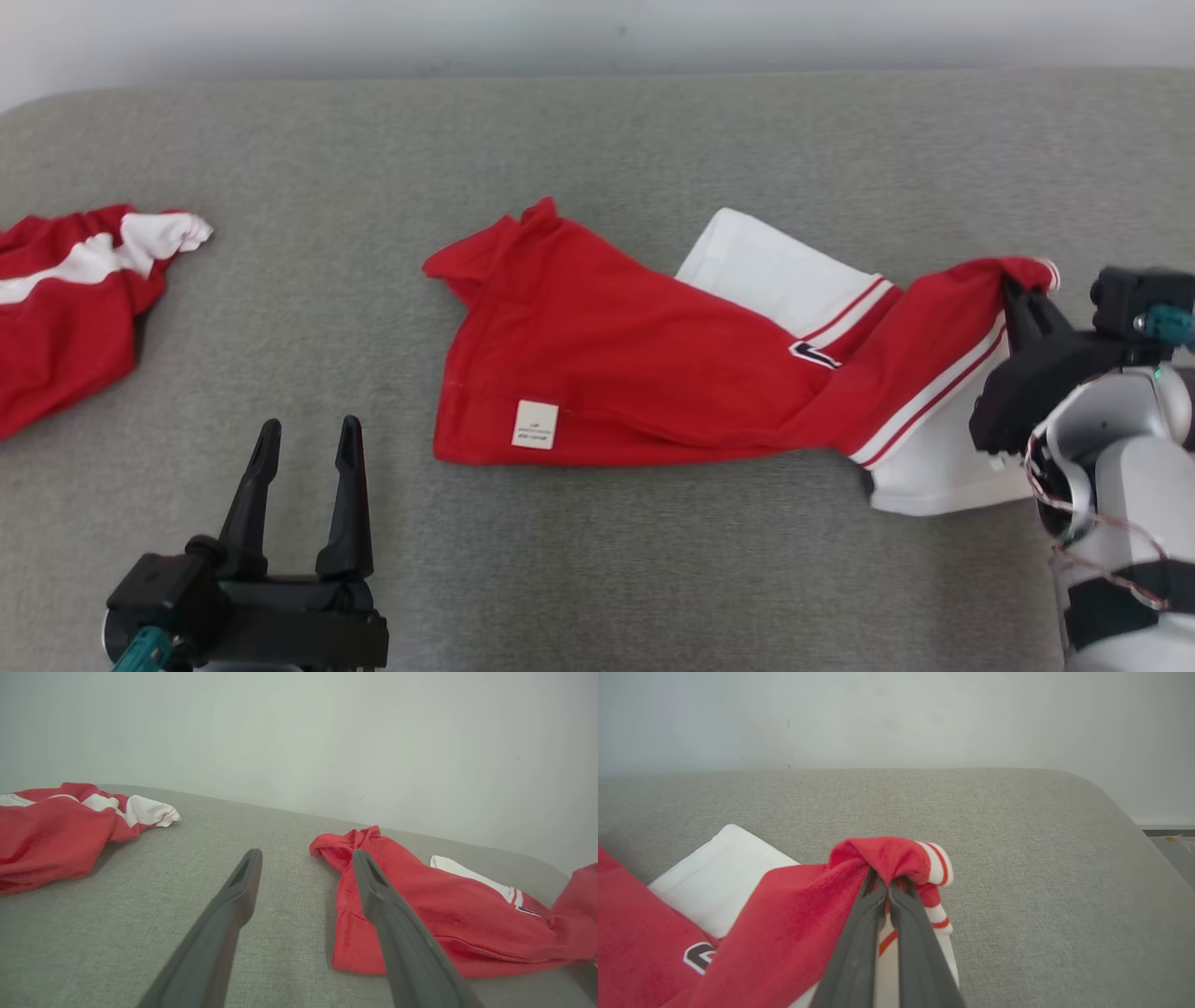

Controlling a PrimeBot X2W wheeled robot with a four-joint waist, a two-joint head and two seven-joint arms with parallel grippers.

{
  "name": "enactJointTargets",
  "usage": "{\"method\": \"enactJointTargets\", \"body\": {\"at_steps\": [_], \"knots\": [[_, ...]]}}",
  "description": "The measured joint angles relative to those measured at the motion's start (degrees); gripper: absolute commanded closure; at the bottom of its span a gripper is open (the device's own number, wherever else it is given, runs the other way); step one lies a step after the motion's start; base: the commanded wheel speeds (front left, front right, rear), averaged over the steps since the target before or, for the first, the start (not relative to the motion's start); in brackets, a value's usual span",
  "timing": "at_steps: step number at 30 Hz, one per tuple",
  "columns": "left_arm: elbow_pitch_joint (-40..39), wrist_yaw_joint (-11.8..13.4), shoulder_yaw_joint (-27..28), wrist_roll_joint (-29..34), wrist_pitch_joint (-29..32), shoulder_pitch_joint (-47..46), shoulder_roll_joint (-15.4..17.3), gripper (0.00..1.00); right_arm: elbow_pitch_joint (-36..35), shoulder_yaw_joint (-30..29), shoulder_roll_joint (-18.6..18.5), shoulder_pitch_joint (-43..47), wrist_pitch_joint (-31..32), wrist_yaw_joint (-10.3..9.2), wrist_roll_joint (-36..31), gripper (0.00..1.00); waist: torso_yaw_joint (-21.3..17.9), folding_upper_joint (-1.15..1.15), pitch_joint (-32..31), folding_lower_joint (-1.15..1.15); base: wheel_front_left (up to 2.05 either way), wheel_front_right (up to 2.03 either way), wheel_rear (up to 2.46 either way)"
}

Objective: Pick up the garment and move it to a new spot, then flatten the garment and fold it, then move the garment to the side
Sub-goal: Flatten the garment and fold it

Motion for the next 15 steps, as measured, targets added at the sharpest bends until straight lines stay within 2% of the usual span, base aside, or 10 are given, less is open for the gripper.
{"method": "enactJointTargets", "body": {"at_steps": [9, 10, 11, 15], "knots": [[-0.14, 0.10, -0.34, -0.55, 0.00, -1.37, 0.01, 0.00, 16.55, -1.47, -1.07, -10.68, -9.06, 0.00, -3.81, 1.00, 4.78, 0.00, 2.59, 0.00, 0.00, 0.00, 0.00], [-0.07, 0.10, -0.32, -0.55, 0.00, -1.36, 0.00, 0.00, 17.95, -1.66, -1.07, -11.18, -9.87, 0.00, -4.17, 0.79, 5.15, 0.00, 2.71, 0.00, 0.00, 0.00, 0.00], [0.04, 0.21, -0.30, -0.57, 0.00, -1.35, 0.00, 0.00, 19.35, -1.87, -1.08, -11.54, -10.57, 0.00, -4.57, 0.00, 5.47, 0.00, 2.74, 0.01, 0.00, 0.00, 0.00], [0.57, 0.51, 0.16, -0.63, 0.00, -0.92, 0.01, 0.00, 23.10, -2.87, -0.90, -11.72, -12.83, 0.00, -4.93, 0.00, 5.86, 0.00, 1.90, 0.00, 0.00, 0.00, 0.00]]}}
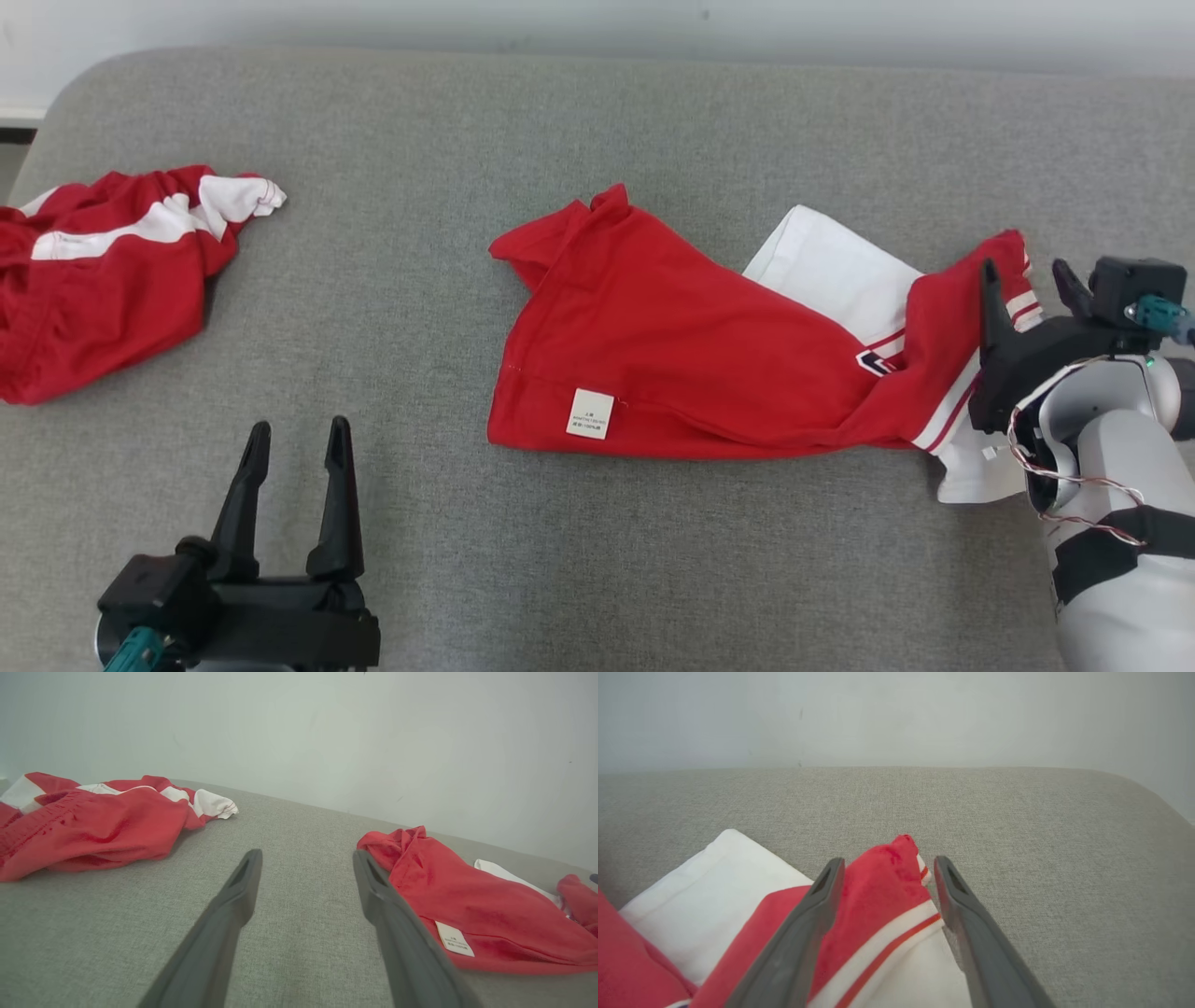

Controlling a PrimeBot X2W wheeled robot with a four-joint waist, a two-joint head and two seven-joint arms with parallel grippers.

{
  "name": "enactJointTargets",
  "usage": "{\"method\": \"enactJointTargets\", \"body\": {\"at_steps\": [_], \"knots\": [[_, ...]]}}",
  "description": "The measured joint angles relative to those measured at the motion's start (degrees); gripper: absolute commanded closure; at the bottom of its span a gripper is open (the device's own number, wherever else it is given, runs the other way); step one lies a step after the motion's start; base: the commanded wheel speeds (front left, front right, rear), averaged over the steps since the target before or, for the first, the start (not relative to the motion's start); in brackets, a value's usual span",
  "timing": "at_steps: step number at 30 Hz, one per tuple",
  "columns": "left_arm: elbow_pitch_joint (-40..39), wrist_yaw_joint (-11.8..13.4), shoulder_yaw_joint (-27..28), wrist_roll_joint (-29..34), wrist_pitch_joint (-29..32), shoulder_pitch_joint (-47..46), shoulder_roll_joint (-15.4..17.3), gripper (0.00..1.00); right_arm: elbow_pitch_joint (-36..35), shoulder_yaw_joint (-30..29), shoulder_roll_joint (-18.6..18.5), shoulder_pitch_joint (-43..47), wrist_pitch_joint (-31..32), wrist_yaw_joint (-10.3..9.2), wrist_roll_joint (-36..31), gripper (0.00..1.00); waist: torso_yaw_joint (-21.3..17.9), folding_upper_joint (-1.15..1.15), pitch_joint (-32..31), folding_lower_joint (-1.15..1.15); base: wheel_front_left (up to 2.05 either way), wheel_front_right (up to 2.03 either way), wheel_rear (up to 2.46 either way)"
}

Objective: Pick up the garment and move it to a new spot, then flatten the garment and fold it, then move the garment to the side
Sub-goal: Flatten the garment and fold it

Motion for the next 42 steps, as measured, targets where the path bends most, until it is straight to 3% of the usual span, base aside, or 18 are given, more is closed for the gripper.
{"method": "enactJointTargets", "body": {"at_steps": [6, 11, 17, 20, 30, 42], "knots": [[0.68, 0.51, 1.56, -0.01, 0.00, 2.13, -0.01, 0.00, 0.32, -1.31, 0.23, 3.90, -4.00, 0.00, 0.11, 0.00, -1.07, 0.00, -2.63, 0.00, 0.00, 0.00, 0.00], [0.85, 1.07, 3.63, 0.01, 0.00, 3.60, -0.02, 0.00, -4.08, -0.33, 1.79, 9.10, -7.42, 0.00, 1.29, 0.00, -3.34, 0.00, -4.64, -0.01, 0.00, 0.00, 0.00], [1.71, 1.67, 4.50, -0.38, 0.00, 5.05, -0.03, 0.00, -11.73, 3.64, 2.76, 16.64, -12.46, 0.00, 3.38, 0.00, -5.88, -0.01, -7.68, -0.02, 0.00, 0.00, 0.00], [3.31, 1.59, 5.81, -0.33, 0.00, 6.09, -0.01, 0.00, -16.68, 8.59, 3.07, 21.22, -14.96, 0.00, 5.60, 0.00, -7.30, -0.01, -9.93, -0.02, 0.00, 0.00, 0.00], [5.16, 2.43, 7.26, 1.18, 0.00, 8.99, -0.01, 0.00, -22.87, 13.58, 2.94, 30.71, -16.27, 0.00, 8.73, 0.00, -9.23, -0.01, -15.35, -0.02, 0.00, 0.00, 0.00], [5.91, 1.47, 5.60, 2.26, 0.00, 10.49, -0.02, 0.00, -24.06, 11.25, 3.76, 35.11, -15.78, 0.00, 8.36, 0.00, -9.27, -0.01, -16.85, -0.01, 0.00, 0.00, 0.00]]}}
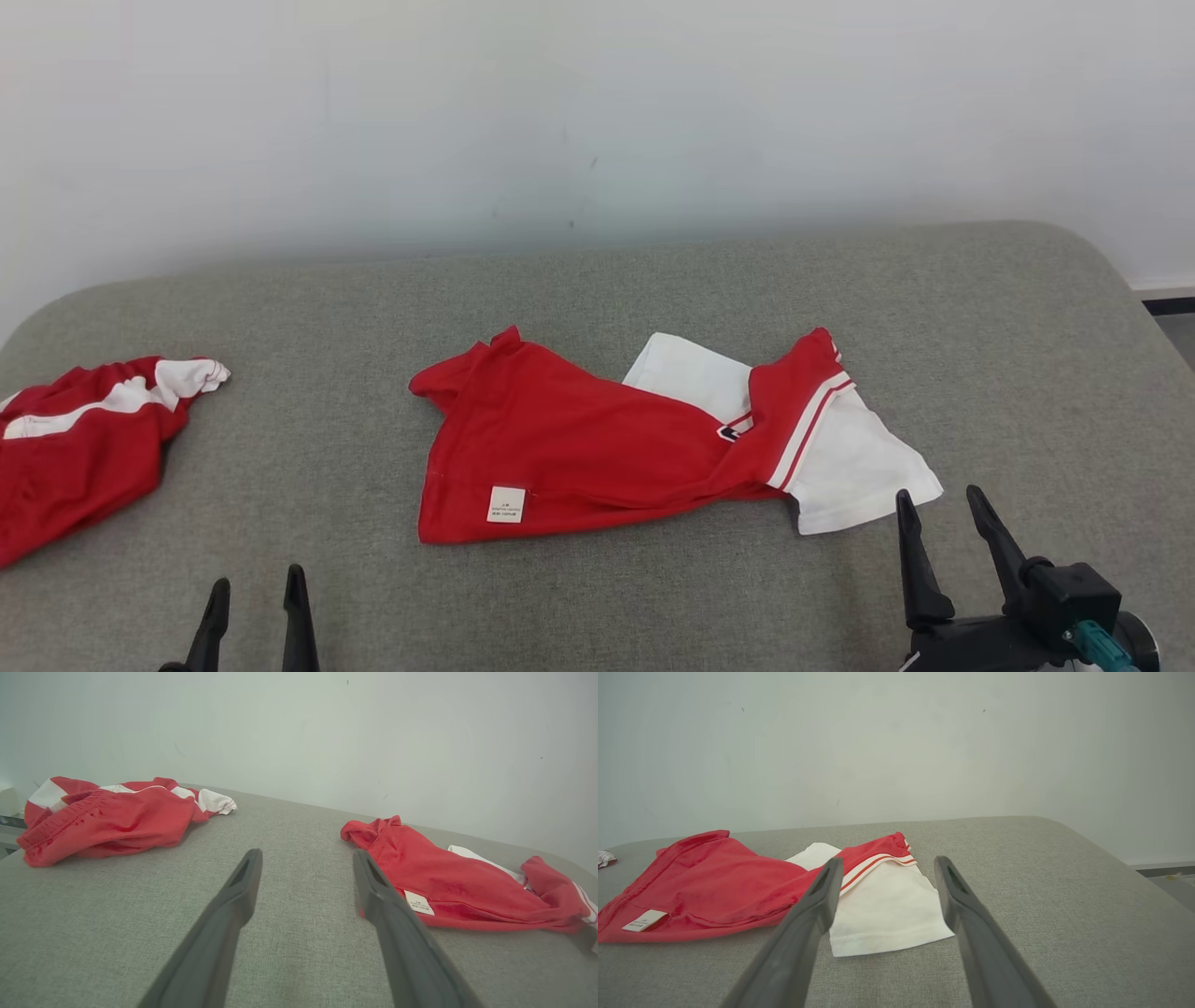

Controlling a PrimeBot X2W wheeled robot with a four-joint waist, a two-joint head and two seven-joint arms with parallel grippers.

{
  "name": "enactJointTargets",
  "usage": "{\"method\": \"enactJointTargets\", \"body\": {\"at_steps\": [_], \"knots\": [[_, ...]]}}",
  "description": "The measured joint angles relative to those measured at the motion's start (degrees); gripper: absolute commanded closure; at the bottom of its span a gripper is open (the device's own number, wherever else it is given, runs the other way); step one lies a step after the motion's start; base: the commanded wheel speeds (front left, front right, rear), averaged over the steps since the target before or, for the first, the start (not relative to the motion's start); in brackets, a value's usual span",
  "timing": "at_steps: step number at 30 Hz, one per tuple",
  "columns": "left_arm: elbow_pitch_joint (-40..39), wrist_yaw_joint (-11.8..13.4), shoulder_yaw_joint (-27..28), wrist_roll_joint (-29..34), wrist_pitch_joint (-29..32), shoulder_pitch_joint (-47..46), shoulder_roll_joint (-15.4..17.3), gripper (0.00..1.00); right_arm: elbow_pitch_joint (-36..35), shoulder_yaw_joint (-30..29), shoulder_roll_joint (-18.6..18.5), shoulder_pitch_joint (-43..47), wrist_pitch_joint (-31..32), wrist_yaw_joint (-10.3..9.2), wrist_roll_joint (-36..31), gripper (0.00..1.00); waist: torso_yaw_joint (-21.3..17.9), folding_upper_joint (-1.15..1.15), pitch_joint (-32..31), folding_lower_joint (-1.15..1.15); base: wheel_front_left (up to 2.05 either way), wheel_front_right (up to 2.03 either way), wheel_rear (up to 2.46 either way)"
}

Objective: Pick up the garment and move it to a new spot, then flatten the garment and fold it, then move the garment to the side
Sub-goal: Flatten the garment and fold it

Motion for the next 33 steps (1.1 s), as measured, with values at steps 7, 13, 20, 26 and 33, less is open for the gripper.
{"method": "enactJointTargets", "body": {"at_steps": [7, 13, 20, 26, 33], "knots": [[-0.07, 0.02, -0.16, 0.00, 0.00, 0.01, 0.00, 0.00, -0.44, -0.94, 0.70, 0.24, 0.48, 0.00, -0.46, 0.00, -0.09, 0.00, 0.31, 0.01, 0.00, 0.00, 0.00], [-0.56, -0.45, -0.20, 0.10, 0.00, -0.02, 0.00, 0.00, -0.89, -1.52, 1.01, 0.23, 1.01, 0.00, -0.87, 0.00, -0.07, 0.00, 0.75, 0.01, 0.00, 0.00, 0.00], [1.76, -1.55, -2.44, 1.07, 0.00, -3.09, 0.04, 0.00, -0.70, -3.43, 1.10, -2.11, 5.26, 0.00, -1.67, 0.00, -0.05, 0.00, 2.25, 0.00, 0.00, 0.00, 0.00], [9.82, -2.81, -7.14, 2.78, 3.65, -13.26, 1.51, 0.00, 4.35, -6.48, -1.56, -9.64, 14.65, 0.00, -2.99, 0.00, -0.07, 0.01, 5.35, 0.01, 0.00, 0.00, 0.00], [15.89, -1.88, -10.29, 4.69, 5.84, -21.96, 1.16, 0.00, 11.10, -9.50, -2.72, -17.23, 20.76, 0.00, -5.24, 0.00, -0.04, 0.01, 9.58, 0.02, 0.00, 0.00, 0.00]]}}
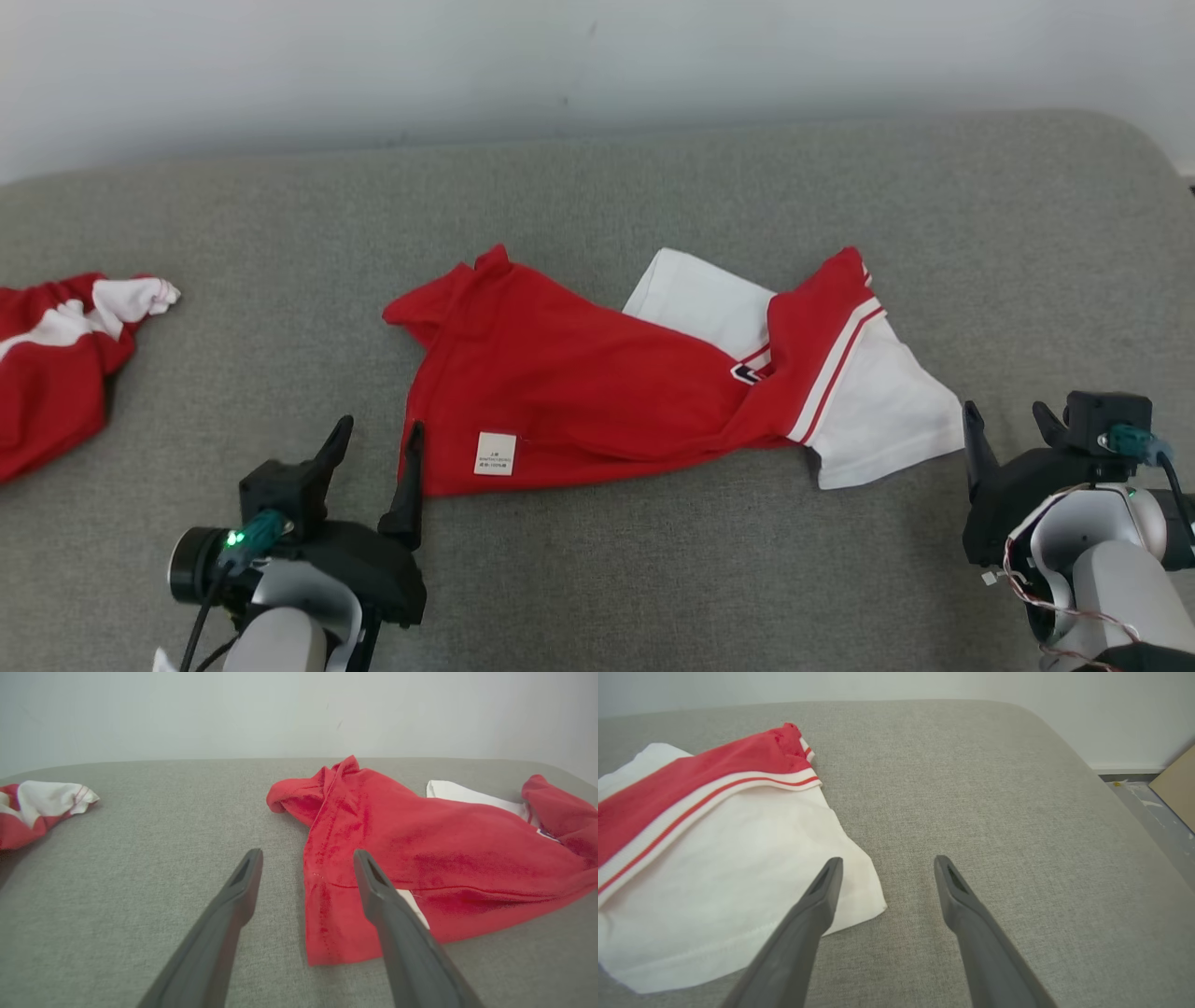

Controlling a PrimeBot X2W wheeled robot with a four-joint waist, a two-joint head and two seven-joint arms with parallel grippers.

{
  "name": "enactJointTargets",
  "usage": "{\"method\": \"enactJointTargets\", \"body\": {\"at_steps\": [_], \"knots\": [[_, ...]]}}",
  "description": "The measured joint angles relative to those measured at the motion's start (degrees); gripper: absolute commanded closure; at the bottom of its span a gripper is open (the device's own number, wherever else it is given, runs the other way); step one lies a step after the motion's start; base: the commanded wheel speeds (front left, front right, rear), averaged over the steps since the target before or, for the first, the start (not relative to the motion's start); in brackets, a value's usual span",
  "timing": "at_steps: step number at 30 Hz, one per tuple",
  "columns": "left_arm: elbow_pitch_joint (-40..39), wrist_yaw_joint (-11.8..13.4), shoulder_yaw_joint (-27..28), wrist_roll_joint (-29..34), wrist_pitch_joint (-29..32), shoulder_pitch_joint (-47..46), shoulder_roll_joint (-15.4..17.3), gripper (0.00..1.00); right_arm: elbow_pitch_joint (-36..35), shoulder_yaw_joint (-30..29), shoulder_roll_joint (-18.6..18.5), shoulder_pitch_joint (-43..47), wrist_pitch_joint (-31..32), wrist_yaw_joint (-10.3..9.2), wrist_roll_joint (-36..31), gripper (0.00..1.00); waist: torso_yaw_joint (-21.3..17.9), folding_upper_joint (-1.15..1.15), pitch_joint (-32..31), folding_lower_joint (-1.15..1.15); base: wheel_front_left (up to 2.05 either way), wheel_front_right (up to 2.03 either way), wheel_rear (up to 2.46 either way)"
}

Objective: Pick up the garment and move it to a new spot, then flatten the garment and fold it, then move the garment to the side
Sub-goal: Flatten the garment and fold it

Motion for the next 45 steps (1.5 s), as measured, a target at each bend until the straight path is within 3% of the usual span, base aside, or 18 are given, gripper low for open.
{"method": "enactJointTargets", "body": {"at_steps": [5, 12, 28, 29, 31, 32, 35, 45], "knots": [[4.79, 1.48, -1.87, 0.97, 1.81, -4.46, -0.32, 0.00, 6.09, -1.13, -0.83, -3.85, 3.01, 0.00, -3.42, 0.00, 0.23, 0.00, 3.46, 0.00, 0.00, 0.00, 0.00], [8.43, 1.43, -3.97, 1.82, 1.96, -7.87, -0.51, 0.00, 11.52, -1.51, -1.20, -7.42, 2.43, -0.01, -5.05, 0.00, 1.04, 0.00, 6.78, 0.00, 0.00, 0.00, 0.00], [13.27, 2.11, -5.94, 2.18, 3.04, -12.29, -0.42, 0.00, 17.03, -1.79, -0.69, -9.74, -1.59, -0.11, -4.93, 0.00, 0.63, -0.01, 6.89, -0.01, 0.00, 0.00, 0.00], [13.40, 2.09, -6.04, 2.14, 2.94, -12.36, -0.37, 0.14, 17.28, -1.77, -0.67, -9.83, -1.70, -0.11, -4.92, 0.00, 0.52, -0.01, 6.87, -0.01, 0.00, 0.00, 0.00], [13.77, 2.07, -6.31, 2.13, 2.97, -12.42, -0.25, 0.53, 17.78, -1.77, -0.66, -10.04, -1.91, -0.11, -4.74, 0.00, 0.39, 0.00, 6.78, -0.01, 0.00, 0.00, 0.00], [13.92, 2.07, -6.36, 2.12, 2.97, -12.42, -0.16, 0.59, 18.02, -1.77, -0.65, -10.14, -2.05, -0.11, -4.66, 0.00, 0.34, 0.00, 6.72, -0.01, 0.00, 0.00, 0.00], [14.17, 2.11, -6.60, 2.04, 2.90, -12.43, -0.02, 1.00, 18.66, -1.83, -0.65, -10.24, -2.42, -0.11, -4.55, 0.00, 0.33, 0.00, 6.53, -0.01, 0.00, 0.00, 0.00], [10.35, 2.43, -7.45, 1.23, -2.02, -11.39, 0.04, 1.00, 19.40, -1.96, -1.14, -10.32, -2.98, -0.11, -4.00, 0.00, 0.93, -0.01, 6.85, -0.02, 0.00, 0.00, 0.00]]}}
